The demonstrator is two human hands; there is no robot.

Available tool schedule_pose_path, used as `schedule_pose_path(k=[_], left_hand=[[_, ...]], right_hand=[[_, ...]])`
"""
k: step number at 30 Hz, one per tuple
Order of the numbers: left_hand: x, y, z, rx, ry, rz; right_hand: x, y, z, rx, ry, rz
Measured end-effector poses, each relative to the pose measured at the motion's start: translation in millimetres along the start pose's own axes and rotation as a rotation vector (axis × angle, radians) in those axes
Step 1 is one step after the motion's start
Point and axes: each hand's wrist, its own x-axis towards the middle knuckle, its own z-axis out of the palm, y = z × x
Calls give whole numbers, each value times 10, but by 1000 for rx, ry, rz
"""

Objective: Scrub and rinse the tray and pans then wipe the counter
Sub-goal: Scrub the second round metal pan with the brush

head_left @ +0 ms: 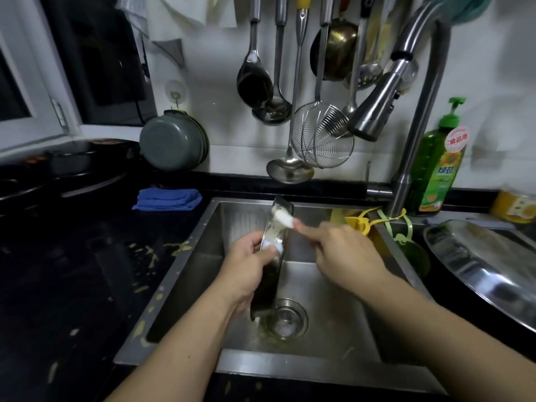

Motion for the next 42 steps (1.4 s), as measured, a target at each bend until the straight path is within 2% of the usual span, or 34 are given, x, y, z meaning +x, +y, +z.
schedule_pose_path(k=[2, 6, 9, 13, 16, 20, 24, 27, 30, 35, 37, 40, 42], left_hand=[[6, -5, -7, -23, 9, -6], [-9, 25, -32, -138, 1, -35], [-12, 22, 66, -139, -26, -3], [6, -5, 85, -268, 0, -38], [-37, 1, 126, -302, -67, -50], [-33, -12, 105, -308, -60, -60], [-85, -2, 159, -280, -83, -54], [-19, 25, 104, -392, 4, -76], [7, 34, 96, -447, 46, -72], [54, 41, -30, -681, 95, -91], [43, 39, -42, -745, 86, -106], [31, 29, 102, -688, 86, -141], [33, 13, 114, -661, 121, -162]], right_hand=[[48, 55, 42, -16, 35, 63], [-303, -150, 196, 95, -22, -47], [-148, 55, 203, 100, 69, 18], [-330, -242, 256, 86, 9, -119], [-172, -86, 219, 82, 81, 31], [-315, -272, 238, 118, 9, -75], [-192, -127, 178, 112, 75, 37], [-370, -338, 210, 156, -41, -77], [-269, -243, 236, 165, 39, -17], [-436, -414, 255, 208, -91, -124], [-362, -412, 273, 200, -45, -110], [-195, -374, 308, 182, 17, -62], [-271, -336, 309, 168, -28, -73]])
